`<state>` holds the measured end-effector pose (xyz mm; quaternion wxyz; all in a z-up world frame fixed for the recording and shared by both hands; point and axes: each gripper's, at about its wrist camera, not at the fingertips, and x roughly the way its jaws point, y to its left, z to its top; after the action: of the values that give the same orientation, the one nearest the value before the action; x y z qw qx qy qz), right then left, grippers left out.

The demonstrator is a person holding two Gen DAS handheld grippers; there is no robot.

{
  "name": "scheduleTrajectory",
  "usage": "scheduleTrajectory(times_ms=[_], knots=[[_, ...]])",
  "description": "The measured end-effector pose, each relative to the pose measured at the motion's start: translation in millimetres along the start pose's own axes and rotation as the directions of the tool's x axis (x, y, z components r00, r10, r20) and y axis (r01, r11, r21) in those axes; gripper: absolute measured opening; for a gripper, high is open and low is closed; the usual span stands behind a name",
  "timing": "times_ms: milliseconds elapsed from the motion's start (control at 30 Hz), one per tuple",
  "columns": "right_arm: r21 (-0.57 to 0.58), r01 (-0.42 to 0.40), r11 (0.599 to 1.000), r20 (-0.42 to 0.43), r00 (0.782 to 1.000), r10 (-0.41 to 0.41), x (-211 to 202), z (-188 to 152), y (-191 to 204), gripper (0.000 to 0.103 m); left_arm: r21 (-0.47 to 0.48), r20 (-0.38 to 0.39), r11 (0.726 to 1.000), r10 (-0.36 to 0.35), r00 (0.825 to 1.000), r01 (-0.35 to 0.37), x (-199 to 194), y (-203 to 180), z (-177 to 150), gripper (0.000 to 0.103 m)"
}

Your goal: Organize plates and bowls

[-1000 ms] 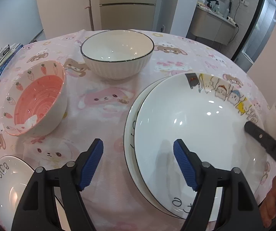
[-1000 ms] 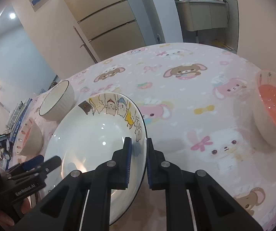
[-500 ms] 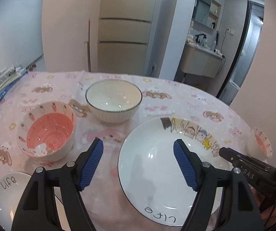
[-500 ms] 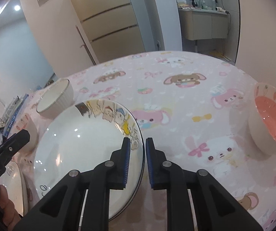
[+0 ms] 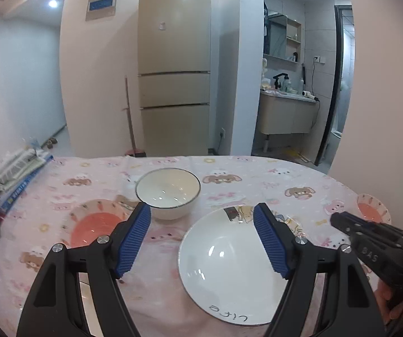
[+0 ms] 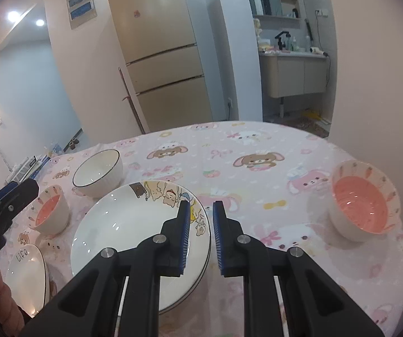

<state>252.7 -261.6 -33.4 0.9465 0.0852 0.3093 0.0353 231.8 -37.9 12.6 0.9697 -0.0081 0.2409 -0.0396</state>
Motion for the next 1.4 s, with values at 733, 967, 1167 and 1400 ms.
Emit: scheduleTrajectory(times_ms=[733,967,1167,1400], knots=[[-0.067,-0.033,0.997,0.266,0.963,0.050,-151,0,57,0.076,-0.018,0.293,0.999,-0.041,0.955,0.048,-145,47,2,0.103],[-0.131,0.058,0.990,0.409,0.912,0.001,-178,-19,78,0.101,-0.017,0.323,1.000,-0.004,0.946,0.010,-168,65,-7,0.103],[-0.195,0.103,0.975,0.440,0.898,-0.006,-188,-40,100,0.103,-0.030,0.329,0.999,0.025,0.944,-0.016,-184,83,-21,0.103],[-0.209,0.039,0.977,0.365,0.930,0.041,-180,-60,118,0.103,-0.026,0.274,0.997,0.076,0.959,-0.071,-198,105,-46,0.103]])
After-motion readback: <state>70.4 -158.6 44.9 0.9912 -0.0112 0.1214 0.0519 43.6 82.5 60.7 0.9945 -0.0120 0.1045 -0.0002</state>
